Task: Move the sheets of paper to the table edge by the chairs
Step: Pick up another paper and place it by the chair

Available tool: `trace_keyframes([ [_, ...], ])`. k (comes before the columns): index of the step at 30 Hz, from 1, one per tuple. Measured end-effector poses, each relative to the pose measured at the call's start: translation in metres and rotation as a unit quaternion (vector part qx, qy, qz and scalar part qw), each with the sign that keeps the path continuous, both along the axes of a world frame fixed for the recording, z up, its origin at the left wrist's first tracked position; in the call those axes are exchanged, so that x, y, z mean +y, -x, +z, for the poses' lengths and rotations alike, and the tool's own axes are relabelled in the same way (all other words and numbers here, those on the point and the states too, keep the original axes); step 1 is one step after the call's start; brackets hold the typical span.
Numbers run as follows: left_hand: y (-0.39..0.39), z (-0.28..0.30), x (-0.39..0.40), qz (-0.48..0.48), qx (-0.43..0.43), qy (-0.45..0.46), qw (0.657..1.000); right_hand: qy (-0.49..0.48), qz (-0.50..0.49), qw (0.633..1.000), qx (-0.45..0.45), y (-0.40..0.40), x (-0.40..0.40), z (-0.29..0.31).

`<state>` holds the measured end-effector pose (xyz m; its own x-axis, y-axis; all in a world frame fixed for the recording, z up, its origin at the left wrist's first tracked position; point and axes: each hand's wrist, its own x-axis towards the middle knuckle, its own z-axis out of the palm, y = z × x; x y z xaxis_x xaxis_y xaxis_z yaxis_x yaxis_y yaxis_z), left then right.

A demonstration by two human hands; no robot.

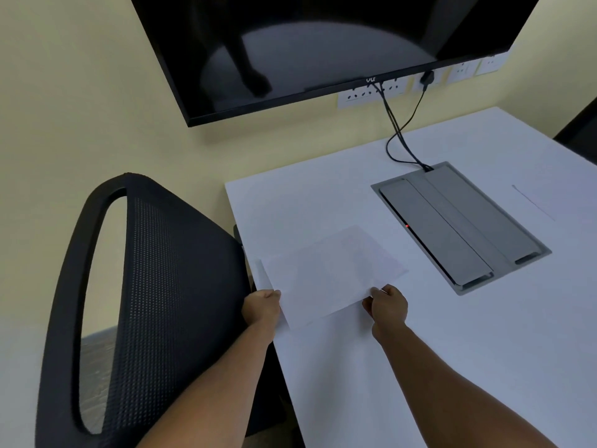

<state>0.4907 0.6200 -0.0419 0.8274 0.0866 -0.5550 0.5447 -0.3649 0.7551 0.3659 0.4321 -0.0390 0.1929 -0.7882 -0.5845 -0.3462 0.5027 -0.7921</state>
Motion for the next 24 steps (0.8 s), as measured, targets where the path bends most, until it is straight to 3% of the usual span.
trace_keyframes([
  [9,-0.002,-0.014,-0.003,-0.053,-0.028,-0.077,0.995,0.006,-0.010,0.999,0.036,0.002,-0.002,-0.009],
  [16,0.001,-0.019,-0.006,-0.092,-0.049,-0.126,0.987,0.041,0.041,0.990,0.127,0.011,-0.002,-0.016],
  [24,0.000,-0.018,-0.009,-0.101,-0.039,-0.142,0.984,0.043,0.027,0.992,0.119,0.014,-0.004,-0.019],
])
